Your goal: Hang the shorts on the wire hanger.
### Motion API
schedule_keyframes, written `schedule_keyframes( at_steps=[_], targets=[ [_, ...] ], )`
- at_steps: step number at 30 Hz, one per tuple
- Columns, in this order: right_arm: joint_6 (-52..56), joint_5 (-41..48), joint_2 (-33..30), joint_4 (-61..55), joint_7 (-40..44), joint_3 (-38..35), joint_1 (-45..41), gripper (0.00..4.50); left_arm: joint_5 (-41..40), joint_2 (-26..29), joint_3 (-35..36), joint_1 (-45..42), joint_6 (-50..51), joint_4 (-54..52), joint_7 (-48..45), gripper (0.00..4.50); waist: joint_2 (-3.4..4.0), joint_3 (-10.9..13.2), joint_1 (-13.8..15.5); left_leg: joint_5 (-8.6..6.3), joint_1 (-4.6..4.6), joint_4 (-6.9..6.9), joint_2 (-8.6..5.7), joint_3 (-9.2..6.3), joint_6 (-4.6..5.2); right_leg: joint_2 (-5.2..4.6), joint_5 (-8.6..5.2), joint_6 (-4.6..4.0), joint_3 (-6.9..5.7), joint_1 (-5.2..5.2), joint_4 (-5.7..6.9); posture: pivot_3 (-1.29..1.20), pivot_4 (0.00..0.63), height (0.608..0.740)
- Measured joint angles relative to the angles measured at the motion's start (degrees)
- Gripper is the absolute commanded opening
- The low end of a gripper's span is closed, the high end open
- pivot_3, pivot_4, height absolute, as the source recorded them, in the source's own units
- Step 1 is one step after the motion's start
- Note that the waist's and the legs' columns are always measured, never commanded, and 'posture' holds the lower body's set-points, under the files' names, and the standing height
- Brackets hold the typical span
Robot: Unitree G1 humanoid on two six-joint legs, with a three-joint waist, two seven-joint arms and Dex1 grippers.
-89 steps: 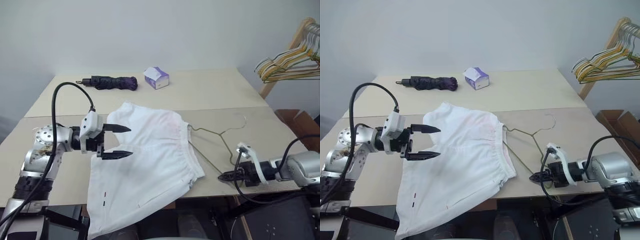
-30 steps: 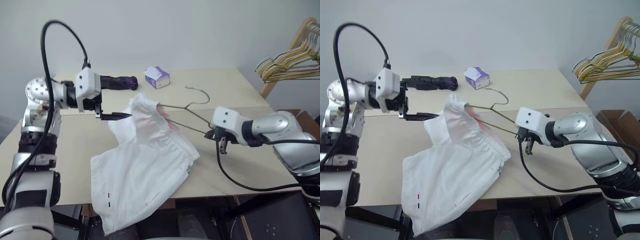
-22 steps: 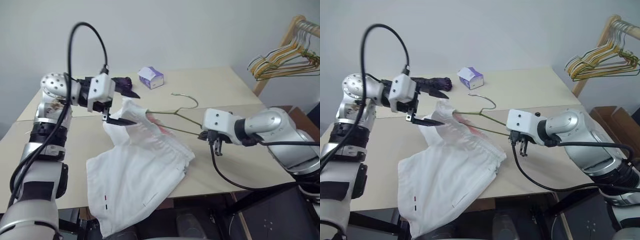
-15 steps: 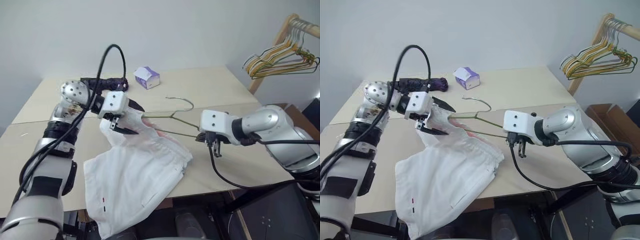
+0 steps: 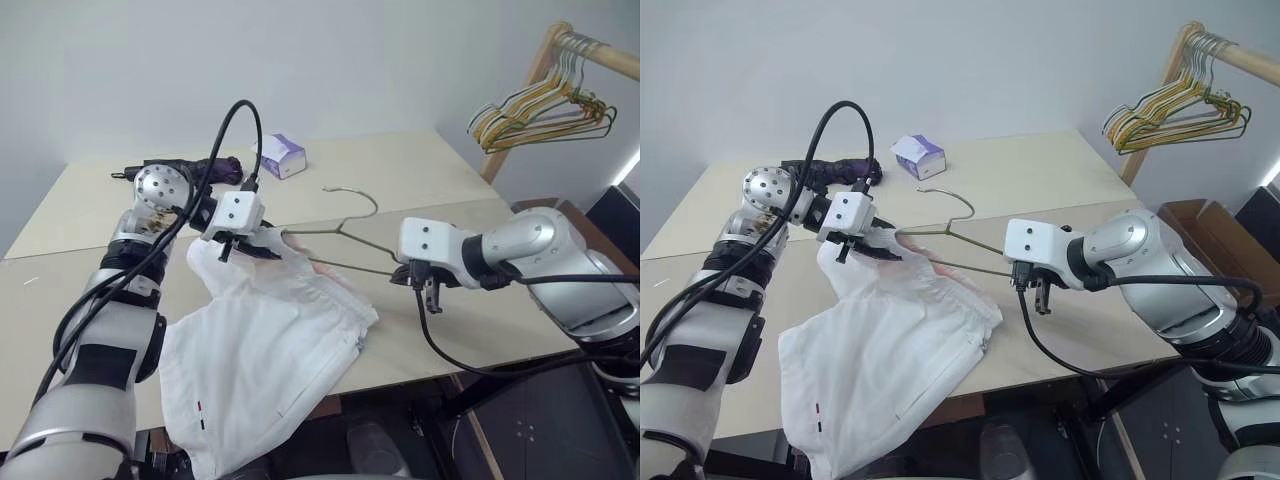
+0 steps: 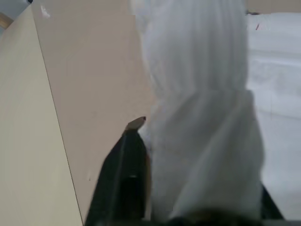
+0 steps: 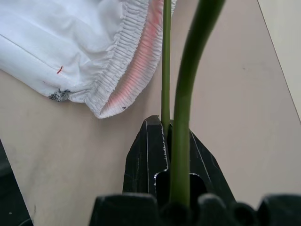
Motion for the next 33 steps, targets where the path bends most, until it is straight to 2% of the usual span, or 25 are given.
schedule_keyframes(
  at_steps=[2,3,8,11,15,17,21,24,27,33],
  targets=[
    [-0.3,0.4,0.0,0.1,0.1,-0.7,0.0,0.0,-0.4,0.3,-0.2,0.0,0.8,-0.2,0.0,0.01,0.0,0.0,0.0,0.0,0.0,0.01,0.0,0.0,0.0,0.0,0.0,0.0,0.0,0.0,0.01,-0.28,0.0,0.74],
    [-0.7,0.5,0.0,0.3,0.1,-1.2,0.1,0.0,-1.0,0.5,-0.3,0.2,1.1,-0.6,0.0,0.01,0.0,0.0,0.1,0.0,0.0,0.01,0.0,0.0,0.0,0.0,0.0,0.01,0.0,0.0,0.02,-0.28,0.0,0.74],
    [-3.9,1.2,0.1,0.4,0.1,-2.6,2.0,1.42,-3.3,1.7,-0.5,2.2,5.0,-3.8,0.0,0.0,0.0,0.0,0.1,0.0,0.01,0.0,0.0,-0.02,0.0,0.0,0.0,0.01,0.0,0.01,0.03,-0.27,0.0,0.74],
    [-4.2,2.3,-0.4,0.5,-0.1,-5.1,5.4,2.51,-5.1,3.1,-0.7,4.6,7.9,-7.1,0.0,0.0,0.0,0.0,0.3,0.0,0.0,0.02,0.0,-0.02,0.0,0.0,0.0,0.01,0.01,0.0,0.03,-0.26,0.0,0.74],
    [-3.4,5.6,-1.8,0.9,-0.8,-13.4,10.0,3.89,-6.7,4.7,-0.4,7.0,10.2,-10.0,0.0,0.0,0.0,0.0,0.6,0.01,0.01,0.03,-0.01,-0.03,0.01,0.0,0.0,0.01,0.01,0.02,0.05,-0.26,0.0,0.74],
    [-2.4,7.9,-3.1,0.7,-1.1,-20.3,14.0,4.47,-6.8,5.1,0.0,8.0,11.5,-11.6,0.0,0.0,0.0,0.0,1.0,0.01,0.02,0.02,-0.01,-0.03,0.01,0.0,0.0,0.01,0.0,0.04,0.05,-0.26,0.0,0.74],
    [-0.7,11.2,-3.5,0.2,-2.6,-30.6,24.4,4.47,-6.8,6.1,1.6,9.9,13.9,-13.2,0.0,0.0,-0.01,0.0,1.8,0.01,0.04,0.05,0.0,0.01,0.01,0.01,0.0,0.01,0.01,0.05,0.06,-0.26,0.0,0.74],
    [-0.4,13.3,0.1,-1.0,-4.7,-35.3,33.0,4.47,-6.8,6.3,2.5,10.5,15.0,-14.0,0.1,0.0,-0.02,0.0,2.1,0.01,0.07,0.09,0.0,-0.01,0.01,0.01,0.0,0.01,-0.01,0.13,0.07,-0.26,0.0,0.74],
    [1.2,14.8,6.5,-1.0,-9.4,-35.5,36.3,4.47,-6.8,6.2,3.1,10.8,15.8,-14.3,0.1,0.0,-0.03,0.0,1.8,0.01,0.11,0.1,0.01,0.02,0.02,0.01,0.02,0.04,0.02,0.14,0.07,-0.27,0.0,0.74],
    [8.7,17.9,22.7,-1.2,-21.6,-31.9,35.7,4.47,-6.8,5.3,3.6,10.9,16.6,-15.4,0.5,0.0,-0.02,0.0,1.7,0.02,0.13,0.06,0.02,-0.05,0.03,0.05,0.02,0.04,0.02,0.12,0.08,-0.26,0.0,0.74]
  ],
)
